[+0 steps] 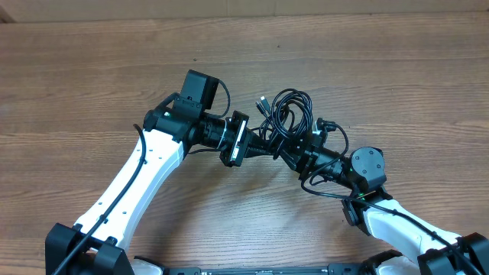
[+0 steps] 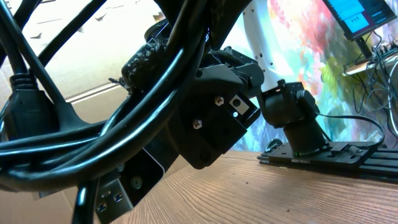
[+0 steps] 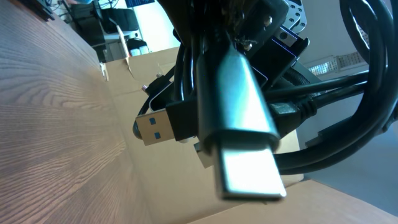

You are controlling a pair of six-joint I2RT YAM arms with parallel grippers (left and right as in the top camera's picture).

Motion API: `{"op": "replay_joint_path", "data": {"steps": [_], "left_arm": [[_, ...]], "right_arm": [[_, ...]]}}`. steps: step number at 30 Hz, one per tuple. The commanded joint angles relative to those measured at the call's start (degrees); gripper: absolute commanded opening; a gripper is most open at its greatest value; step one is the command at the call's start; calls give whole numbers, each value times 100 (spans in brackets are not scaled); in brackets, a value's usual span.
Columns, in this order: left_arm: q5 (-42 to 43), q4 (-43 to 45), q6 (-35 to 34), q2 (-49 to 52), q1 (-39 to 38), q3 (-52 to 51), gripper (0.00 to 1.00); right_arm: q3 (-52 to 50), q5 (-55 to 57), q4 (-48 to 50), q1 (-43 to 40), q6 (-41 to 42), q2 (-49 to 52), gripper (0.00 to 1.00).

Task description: Untangle cables

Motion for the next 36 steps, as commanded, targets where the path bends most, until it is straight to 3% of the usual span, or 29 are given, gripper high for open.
{"op": "replay_joint_path", "data": {"steps": [1, 3, 5, 8, 10, 16, 21, 27, 36], "left_arm": [[262, 15, -11, -57, -35, 70, 8], [262, 15, -9, -57, -35, 70, 15], [262, 15, -9, -57, -35, 70, 27], [262, 15, -11, -57, -35, 70, 55], [262, 15, -11, -57, -35, 70, 62], [262, 15, 31, -57, -35, 70, 64], [260, 15, 240, -57, -7, 70, 72], [131, -7, 970, -57, 319, 70, 100], [-660, -57, 2044, -57, 960, 70, 100]], "right_arm": [[72, 57, 50, 28, 2, 2, 4], [72, 57, 28, 28, 2, 2, 4], [72, 57, 31, 28, 2, 2, 4], [72, 57, 31, 28, 2, 2, 4], [72, 57, 31, 28, 2, 2, 4], [72, 57, 31, 28, 2, 2, 4], [72, 57, 31, 26, 2, 2, 4], [72, 57, 33, 26, 2, 2, 4], [72, 55, 35, 26, 4, 2, 4]]}}
